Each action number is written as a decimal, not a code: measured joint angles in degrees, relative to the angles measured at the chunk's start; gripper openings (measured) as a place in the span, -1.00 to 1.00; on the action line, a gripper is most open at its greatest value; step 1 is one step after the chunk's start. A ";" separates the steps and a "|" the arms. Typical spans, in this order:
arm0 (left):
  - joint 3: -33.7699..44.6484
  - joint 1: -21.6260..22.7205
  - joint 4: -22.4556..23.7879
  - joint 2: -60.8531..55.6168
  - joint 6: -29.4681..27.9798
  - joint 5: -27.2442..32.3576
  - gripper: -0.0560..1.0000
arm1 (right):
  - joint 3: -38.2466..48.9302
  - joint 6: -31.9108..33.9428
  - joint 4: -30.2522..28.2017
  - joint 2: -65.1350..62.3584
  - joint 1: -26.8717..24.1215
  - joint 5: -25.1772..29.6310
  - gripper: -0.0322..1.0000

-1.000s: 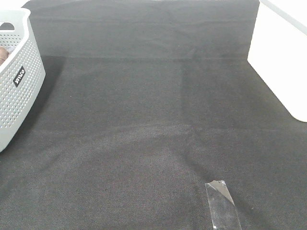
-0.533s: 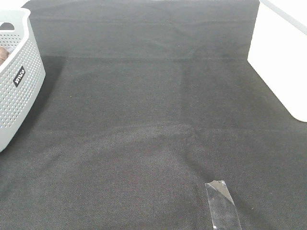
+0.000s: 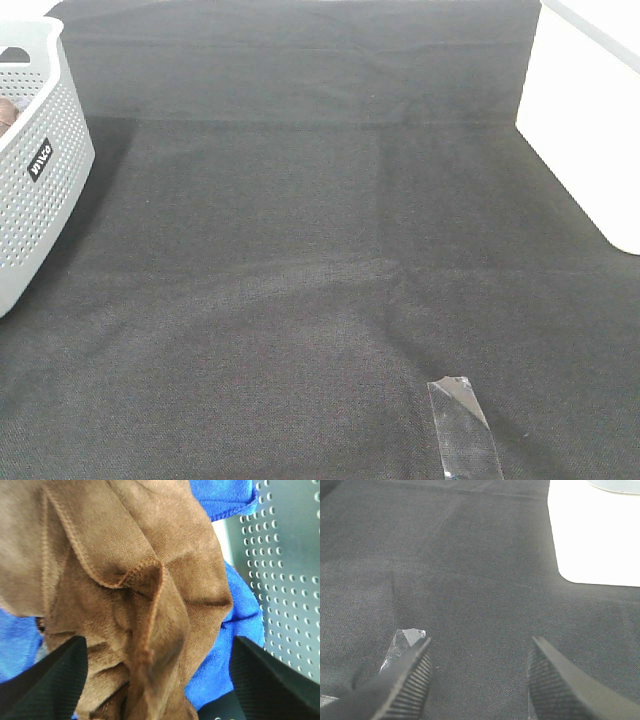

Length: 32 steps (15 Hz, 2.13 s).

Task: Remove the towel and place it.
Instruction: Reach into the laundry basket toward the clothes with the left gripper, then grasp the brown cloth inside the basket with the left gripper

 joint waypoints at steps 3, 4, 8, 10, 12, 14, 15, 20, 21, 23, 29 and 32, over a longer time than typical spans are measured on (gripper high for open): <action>0.00 0.00 0.34 0.34 -0.23 -1.38 0.39 | 0.00 0.00 0.00 0.00 0.00 0.00 0.12; 0.00 0.00 0.11 0.34 -0.29 -1.95 0.36 | 0.00 0.00 0.00 0.00 0.00 0.00 0.12; 0.00 0.00 -2.75 0.34 -0.40 -2.41 0.31 | 0.00 0.00 0.00 0.00 0.00 0.00 0.12; 0.00 0.00 -2.75 0.34 -0.40 -2.41 0.23 | 0.00 0.00 0.00 0.00 0.00 0.00 0.12; 0.00 0.00 -2.75 0.40 -0.69 -2.58 0.22 | 0.00 0.00 0.00 0.00 0.00 0.00 0.12; 0.00 0.00 -2.75 0.92 -1.49 -2.64 0.20 | 0.00 0.00 0.00 0.00 0.00 0.00 0.12; 0.00 0.00 -2.75 1.03 -1.72 -2.86 0.16 | 0.00 0.00 0.00 0.00 0.00 0.00 0.12; 0.00 0.00 -3.27 1.03 -1.72 -3.38 -0.37 | 0.00 0.00 0.00 0.00 0.00 0.00 0.12; 0.00 0.00 -3.32 1.03 -1.72 -4.01 -0.65 | 0.00 0.00 0.00 0.00 0.00 0.00 0.12; 0.00 0.00 -3.67 1.03 -0.97 -4.64 -0.89 | 0.00 0.00 0.00 0.00 0.00 0.00 0.12; 0.00 0.00 -3.61 -0.92 -0.52 -4.98 -0.89 | 0.00 0.00 0.00 0.00 0.00 0.00 0.12; 0.00 0.00 -3.55 -6.07 -0.40 -5.27 -0.89 | 0.00 0.00 0.00 0.00 0.00 0.00 0.12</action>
